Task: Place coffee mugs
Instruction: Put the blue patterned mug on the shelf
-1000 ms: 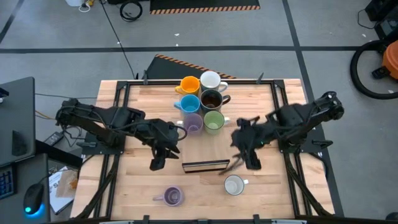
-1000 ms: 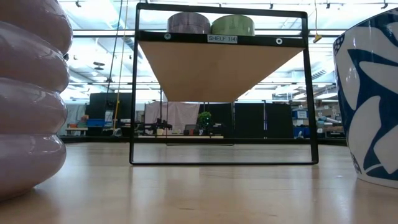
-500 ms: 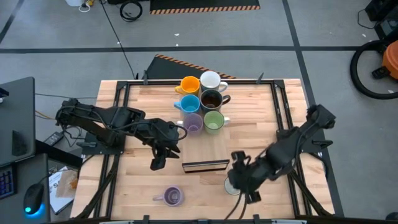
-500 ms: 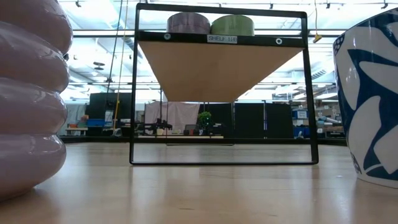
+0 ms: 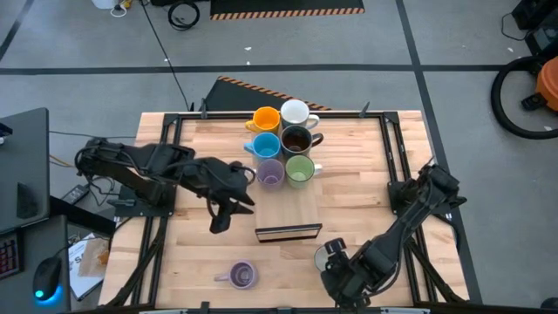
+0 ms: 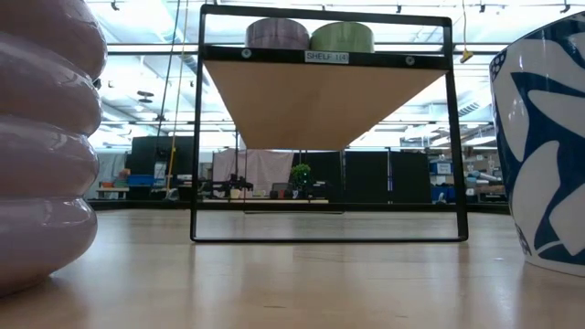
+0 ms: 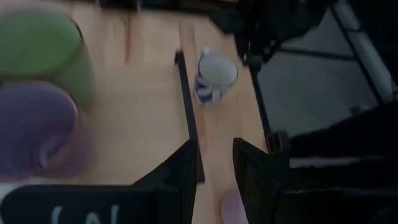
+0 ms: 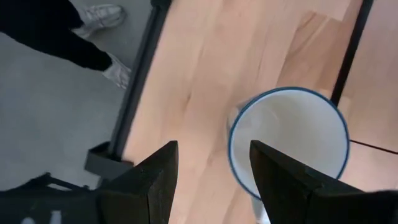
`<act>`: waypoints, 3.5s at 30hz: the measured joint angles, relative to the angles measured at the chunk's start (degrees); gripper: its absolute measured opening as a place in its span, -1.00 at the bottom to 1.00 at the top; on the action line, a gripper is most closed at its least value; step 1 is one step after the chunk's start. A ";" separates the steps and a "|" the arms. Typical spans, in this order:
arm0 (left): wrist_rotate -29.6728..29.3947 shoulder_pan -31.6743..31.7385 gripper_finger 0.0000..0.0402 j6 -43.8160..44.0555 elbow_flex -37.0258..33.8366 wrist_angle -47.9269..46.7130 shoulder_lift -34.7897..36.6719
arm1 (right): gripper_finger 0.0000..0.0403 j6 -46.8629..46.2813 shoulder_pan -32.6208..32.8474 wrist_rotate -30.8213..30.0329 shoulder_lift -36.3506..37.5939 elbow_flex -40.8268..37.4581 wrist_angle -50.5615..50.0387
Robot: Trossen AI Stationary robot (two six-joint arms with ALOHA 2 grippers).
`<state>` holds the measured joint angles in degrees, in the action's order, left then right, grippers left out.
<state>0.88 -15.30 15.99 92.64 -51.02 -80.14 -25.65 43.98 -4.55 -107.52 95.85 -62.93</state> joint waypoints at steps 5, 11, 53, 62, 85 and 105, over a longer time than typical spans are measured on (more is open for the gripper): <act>-1.35 1.10 -0.46 -2.74 4.83 0.08 0.02 | 0.02 -0.25 -0.17 -0.40 0.44 -2.58 1.47; -4.97 2.03 -0.46 -4.25 9.72 -0.16 0.04 | 0.02 1.92 -0.28 -0.03 1.20 -6.93 5.03; -13.83 2.00 -0.46 -13.10 10.49 -5.20 -0.11 | -0.79 -4.97 -4.53 9.35 11.88 -18.52 0.57; -17.66 2.00 -0.46 -15.58 10.49 -5.21 -0.13 | -0.83 -7.45 -9.28 4.78 22.15 -18.48 -10.52; -17.81 1.98 -0.46 -15.13 10.49 -5.34 -0.13 | -0.81 7.71 -21.75 -4.22 8.00 14.88 -24.47; -17.78 1.95 -0.46 -15.10 10.48 -5.48 -0.15 | -0.81 8.40 -22.42 -0.06 -7.81 32.43 -27.13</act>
<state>-16.89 -13.35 0.89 103.12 -56.50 -80.29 -17.25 21.56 -4.61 -115.33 128.28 -90.06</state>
